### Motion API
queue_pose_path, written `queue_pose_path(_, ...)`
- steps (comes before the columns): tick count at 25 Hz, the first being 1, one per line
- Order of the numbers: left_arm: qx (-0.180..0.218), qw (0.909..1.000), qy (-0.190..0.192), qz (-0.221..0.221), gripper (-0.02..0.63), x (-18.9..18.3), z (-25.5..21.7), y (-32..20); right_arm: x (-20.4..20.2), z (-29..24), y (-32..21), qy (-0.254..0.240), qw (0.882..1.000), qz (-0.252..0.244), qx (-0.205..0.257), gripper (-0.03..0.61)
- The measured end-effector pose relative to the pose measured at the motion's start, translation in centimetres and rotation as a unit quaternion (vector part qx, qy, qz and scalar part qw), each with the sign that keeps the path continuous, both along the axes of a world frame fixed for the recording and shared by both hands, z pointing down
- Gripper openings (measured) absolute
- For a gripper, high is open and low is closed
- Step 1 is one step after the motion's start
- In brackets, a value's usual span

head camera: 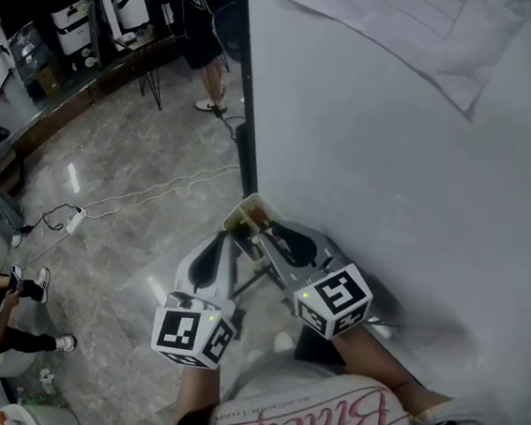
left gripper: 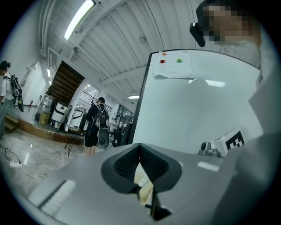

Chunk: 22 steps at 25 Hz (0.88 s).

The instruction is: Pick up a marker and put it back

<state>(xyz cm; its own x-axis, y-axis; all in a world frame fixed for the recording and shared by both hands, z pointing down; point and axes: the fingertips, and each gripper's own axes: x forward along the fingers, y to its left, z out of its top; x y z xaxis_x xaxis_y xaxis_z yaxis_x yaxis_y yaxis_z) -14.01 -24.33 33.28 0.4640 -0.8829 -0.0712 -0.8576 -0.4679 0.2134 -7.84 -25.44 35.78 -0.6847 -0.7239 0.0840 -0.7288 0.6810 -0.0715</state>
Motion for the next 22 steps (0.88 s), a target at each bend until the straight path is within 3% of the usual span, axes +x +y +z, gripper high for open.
queue_pose_path(10,-0.018,0.9998,0.002,0.005,-0.002,0.1,0.9,-0.5,-1.1,4.2,-1.1,0.018,0.998,-0.009,-0.057,0.078)
queue_pose_path(17,-0.024,0.9996,0.006,0.011,0.0,0.4,1.6,-0.5,-1.0,5.6,-1.3,0.021,0.997,0.0,-0.07,0.08)
queue_pose_path(22,-0.022,0.9996,0.007,0.017,-0.001,0.7,1.8,-0.7,-0.1,6.2,-1.4,0.053,0.995,0.021,-0.079,0.086)
